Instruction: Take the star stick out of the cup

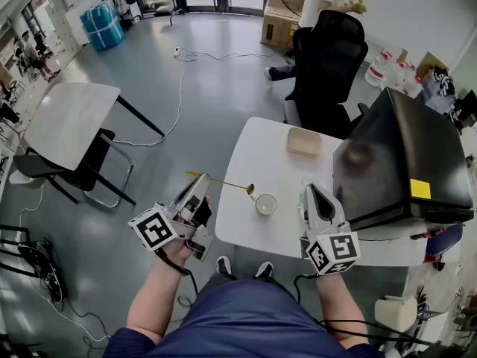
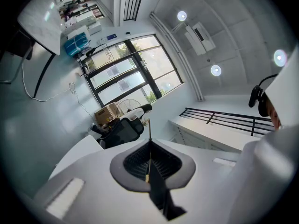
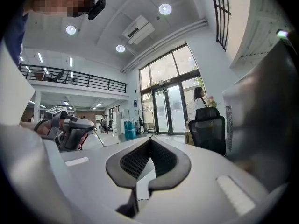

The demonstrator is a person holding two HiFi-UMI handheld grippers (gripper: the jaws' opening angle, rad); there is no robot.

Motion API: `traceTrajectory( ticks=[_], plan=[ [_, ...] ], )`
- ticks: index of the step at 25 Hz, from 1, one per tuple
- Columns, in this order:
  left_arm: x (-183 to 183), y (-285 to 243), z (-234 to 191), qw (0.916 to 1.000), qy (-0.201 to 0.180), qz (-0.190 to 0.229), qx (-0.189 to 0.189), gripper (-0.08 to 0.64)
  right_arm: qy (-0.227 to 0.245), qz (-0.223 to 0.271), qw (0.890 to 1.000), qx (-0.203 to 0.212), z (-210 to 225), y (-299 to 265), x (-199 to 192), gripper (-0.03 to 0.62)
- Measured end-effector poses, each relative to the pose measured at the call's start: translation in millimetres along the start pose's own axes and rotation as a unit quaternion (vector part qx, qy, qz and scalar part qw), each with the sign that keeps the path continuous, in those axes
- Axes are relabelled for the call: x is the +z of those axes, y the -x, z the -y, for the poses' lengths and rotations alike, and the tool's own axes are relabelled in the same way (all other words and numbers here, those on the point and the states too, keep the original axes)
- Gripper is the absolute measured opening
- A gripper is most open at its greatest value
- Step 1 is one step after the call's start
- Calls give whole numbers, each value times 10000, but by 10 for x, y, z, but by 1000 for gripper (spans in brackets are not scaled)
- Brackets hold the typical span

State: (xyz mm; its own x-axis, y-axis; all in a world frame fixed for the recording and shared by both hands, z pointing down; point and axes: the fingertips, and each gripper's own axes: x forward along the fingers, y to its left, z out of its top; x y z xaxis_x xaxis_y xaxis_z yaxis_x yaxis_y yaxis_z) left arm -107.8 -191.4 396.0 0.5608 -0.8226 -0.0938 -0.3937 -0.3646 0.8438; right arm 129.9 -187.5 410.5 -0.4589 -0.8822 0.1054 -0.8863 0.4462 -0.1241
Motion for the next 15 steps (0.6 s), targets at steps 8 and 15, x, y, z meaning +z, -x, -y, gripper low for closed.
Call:
traceTrajectory(
  ticks=[8, 15],
  plan=[
    [-1, -12, -29, 10000, 20, -24, 20, 8, 14, -22, 10000, 9, -22, -9, 0, 6],
    [-48, -11, -100, 9999, 96, -59, 93, 8, 17, -40, 10000, 11, -32, 12, -18, 6]
  ],
)
